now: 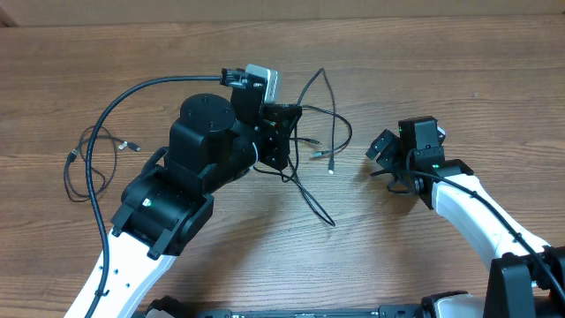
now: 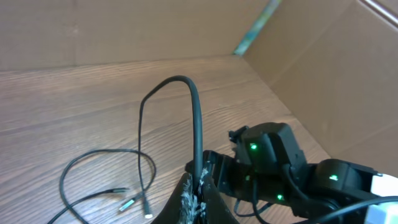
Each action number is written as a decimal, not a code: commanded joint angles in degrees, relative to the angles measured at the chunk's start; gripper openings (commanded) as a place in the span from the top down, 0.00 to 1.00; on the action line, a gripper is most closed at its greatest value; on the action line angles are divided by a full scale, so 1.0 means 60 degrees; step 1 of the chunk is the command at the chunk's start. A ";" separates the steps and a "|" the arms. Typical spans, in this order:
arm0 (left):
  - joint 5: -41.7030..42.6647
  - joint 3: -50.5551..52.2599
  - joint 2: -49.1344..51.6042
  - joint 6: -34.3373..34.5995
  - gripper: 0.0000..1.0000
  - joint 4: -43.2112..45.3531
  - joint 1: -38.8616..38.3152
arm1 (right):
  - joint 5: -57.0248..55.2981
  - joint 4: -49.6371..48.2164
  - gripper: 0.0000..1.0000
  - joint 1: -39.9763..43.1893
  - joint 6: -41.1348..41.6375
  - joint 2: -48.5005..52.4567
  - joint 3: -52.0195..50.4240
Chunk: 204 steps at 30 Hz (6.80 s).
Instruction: Untangle cables
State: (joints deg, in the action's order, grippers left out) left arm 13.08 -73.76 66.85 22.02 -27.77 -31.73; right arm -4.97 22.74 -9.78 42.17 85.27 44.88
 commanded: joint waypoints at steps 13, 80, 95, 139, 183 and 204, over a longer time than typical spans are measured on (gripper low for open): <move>-0.1512 -0.0055 -0.0018 -0.0525 0.96 -0.0302 0.0036 | -0.0164 -0.0018 0.00 0.0025 -0.0029 -0.0047 -0.0113; -0.3421 0.1483 0.5843 0.0834 0.76 -0.5544 0.1661 | -0.0164 -0.0018 0.00 0.0025 -0.0029 -0.0047 -0.0113; -0.2550 0.1712 0.5843 0.0834 0.71 -0.5071 0.1661 | -0.0164 -0.0018 0.00 0.0025 -0.0029 -0.0047 -0.0113; -0.0721 0.4229 0.5843 0.0557 0.81 -0.1490 0.1716 | -0.0164 -0.0018 0.00 0.0025 -0.0029 -0.0047 -0.0113; -0.2878 -0.1701 0.1869 -0.1056 0.96 -0.4874 0.1723 | -0.0164 -0.0018 0.00 0.0025 -0.0029 -0.0047 -0.0113; -0.0117 -0.7144 0.1304 -0.0885 0.96 -0.3370 0.1723 | -0.0164 -0.0015 0.00 0.0025 -0.0029 -0.0047 -0.0113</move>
State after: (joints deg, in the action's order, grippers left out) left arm 9.21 -115.46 75.92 16.36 -49.01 -21.61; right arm -4.97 22.76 -9.78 42.15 85.27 44.88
